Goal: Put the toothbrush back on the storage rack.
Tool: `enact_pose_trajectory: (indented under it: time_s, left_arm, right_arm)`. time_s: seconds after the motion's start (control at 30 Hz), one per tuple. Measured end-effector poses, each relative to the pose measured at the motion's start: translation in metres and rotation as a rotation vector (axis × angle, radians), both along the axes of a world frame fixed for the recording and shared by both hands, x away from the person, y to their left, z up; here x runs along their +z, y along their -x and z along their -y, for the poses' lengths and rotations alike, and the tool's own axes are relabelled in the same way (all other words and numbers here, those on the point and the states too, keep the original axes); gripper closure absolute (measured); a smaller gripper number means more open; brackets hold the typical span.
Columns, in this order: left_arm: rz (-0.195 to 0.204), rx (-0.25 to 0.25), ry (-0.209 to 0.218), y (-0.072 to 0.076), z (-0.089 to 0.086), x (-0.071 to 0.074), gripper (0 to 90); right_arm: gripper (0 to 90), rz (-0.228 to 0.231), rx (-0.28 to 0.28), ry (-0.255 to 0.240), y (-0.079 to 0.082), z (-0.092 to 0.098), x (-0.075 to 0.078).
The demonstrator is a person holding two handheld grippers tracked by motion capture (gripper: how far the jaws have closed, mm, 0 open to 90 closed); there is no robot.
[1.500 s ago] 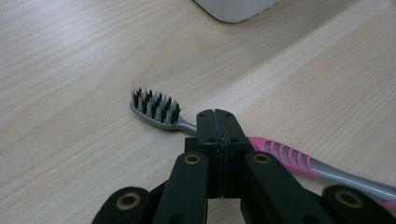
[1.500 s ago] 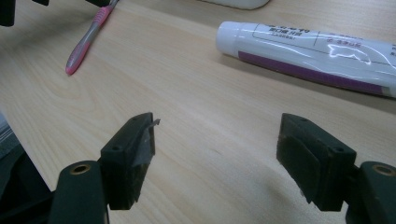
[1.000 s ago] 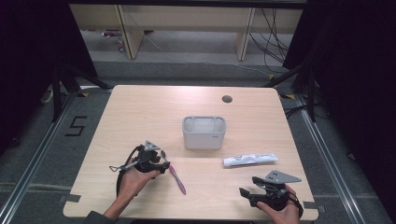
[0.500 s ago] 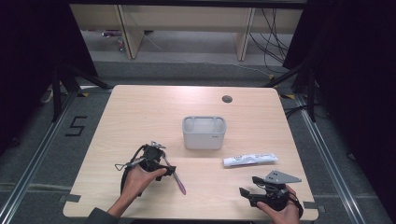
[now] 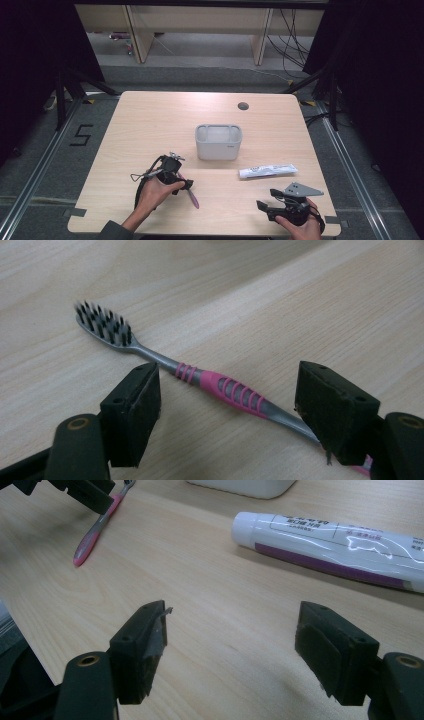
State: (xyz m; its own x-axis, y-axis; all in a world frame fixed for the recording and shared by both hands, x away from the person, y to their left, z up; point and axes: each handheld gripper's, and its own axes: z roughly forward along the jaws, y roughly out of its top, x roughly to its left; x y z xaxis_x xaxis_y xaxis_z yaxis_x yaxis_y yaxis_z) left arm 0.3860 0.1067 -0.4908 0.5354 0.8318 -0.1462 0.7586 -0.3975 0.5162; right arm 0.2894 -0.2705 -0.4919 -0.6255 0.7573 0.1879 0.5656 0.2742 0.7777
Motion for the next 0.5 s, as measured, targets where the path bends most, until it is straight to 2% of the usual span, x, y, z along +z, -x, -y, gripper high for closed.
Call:
enact_pose_trajectory:
  time_s: [0.17, 0.2, 0.23, 0.3, 0.33, 0.43, 0.47, 0.5]
  left_arm:
    - [-0.022, -0.003, -0.020, -0.0033, 0.0031, -0.0019, 26.6]
    - [-0.024, -0.003, -0.023, -0.0039, 0.0032, -0.0028, 27.1]
    - [-0.017, -0.004, -0.034, -0.0044, 0.0030, -0.0035, 27.6]
    - [-0.008, -0.008, -0.039, -0.0048, 0.0026, -0.0038, 29.0]
    - [-0.011, -0.011, -0.049, -0.0048, 0.0021, -0.0029, 30.0]
    - [-0.014, -0.023, -0.059, -0.0039, 0.0012, -0.0025, 33.5]
    - [-0.002, -0.032, -0.073, -0.0023, 0.0008, -0.0024, 35.2]
    - [-0.002, -0.032, -0.073, -0.0023, 0.0008, -0.0024, 37.2]
  right_arm:
    - [29.4, -0.023, -0.025, -0.011, 0.0020, 0.0003, 0.0014]
    - [29.5, 0.010, -0.017, 0.003, 0.0006, 0.0014, 0.0010]
    - [29.4, -0.017, -0.025, -0.014, 0.0020, -0.0003, 0.0013]
    - [29.4, -0.018, -0.019, -0.013, 0.0019, -0.0002, 0.0014]
    - [29.4, -0.033, -0.015, -0.021, 0.0026, -0.0008, 0.0015]
    - [29.5, -0.034, -0.015, -0.019, 0.0023, -0.0007, 0.0018]
    - [29.4, -0.004, -0.013, -0.025, 0.0009, -0.0002, 0.0007]
    - [29.4, -0.004, -0.013, -0.025, 0.0009, -0.0002, 0.0007]
